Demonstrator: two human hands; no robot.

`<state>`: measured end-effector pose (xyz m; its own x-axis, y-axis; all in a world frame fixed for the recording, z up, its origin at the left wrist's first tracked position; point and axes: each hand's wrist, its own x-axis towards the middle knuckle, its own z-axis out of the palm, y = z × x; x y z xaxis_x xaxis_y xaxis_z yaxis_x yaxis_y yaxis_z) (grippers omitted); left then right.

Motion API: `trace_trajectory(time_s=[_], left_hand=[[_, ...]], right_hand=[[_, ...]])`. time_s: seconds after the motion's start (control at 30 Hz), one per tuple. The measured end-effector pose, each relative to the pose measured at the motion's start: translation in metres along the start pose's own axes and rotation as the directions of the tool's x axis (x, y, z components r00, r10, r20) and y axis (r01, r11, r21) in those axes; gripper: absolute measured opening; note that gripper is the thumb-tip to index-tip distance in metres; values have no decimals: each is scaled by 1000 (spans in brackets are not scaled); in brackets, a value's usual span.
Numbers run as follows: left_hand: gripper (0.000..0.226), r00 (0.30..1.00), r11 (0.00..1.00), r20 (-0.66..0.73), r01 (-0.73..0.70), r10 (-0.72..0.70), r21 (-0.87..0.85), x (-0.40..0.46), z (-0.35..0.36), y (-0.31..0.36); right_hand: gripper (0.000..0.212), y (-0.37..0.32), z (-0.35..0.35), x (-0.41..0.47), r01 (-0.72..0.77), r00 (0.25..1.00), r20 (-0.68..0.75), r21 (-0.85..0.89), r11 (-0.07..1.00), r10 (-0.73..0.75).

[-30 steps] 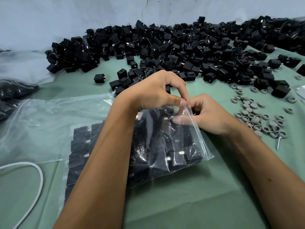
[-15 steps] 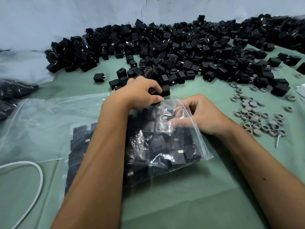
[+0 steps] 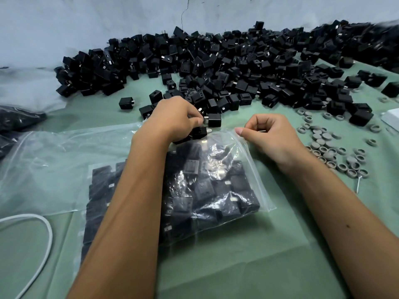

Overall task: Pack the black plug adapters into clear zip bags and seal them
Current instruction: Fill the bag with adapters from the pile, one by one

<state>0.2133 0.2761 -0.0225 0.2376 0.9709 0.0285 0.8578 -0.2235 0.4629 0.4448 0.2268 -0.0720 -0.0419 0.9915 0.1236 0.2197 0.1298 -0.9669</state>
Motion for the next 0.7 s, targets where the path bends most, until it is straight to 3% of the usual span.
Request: trace_trajectory(time_s=[0.17, 0.3, 0.47, 0.57, 0.7], left_hand=[[11, 994, 927, -95, -84, 53, -365, -5, -6, 11], [16, 967, 794, 80, -152, 244, -589, -14, -8, 29], [18, 951, 723, 83, -168, 298, -670, -17, -5, 42], [19, 941, 693, 118, -145, 316, -706, -18, -6, 40], [21, 939, 680, 188, -63, 289, -731, -15, -4, 39]], right_hand=[[19, -1, 1, 4, 59, 986, -156, 42, 997, -52], [27, -3, 0, 2, 95, 995, -37, 151, 984, -90], [35, -5, -6, 3, 84, 993, 47, 390, 917, -111], [36, -5, -7, 3, 84, 990, 74, 375, 923, -120], [12, -5, -4, 3, 67, 995, 45, 337, 939, -87]])
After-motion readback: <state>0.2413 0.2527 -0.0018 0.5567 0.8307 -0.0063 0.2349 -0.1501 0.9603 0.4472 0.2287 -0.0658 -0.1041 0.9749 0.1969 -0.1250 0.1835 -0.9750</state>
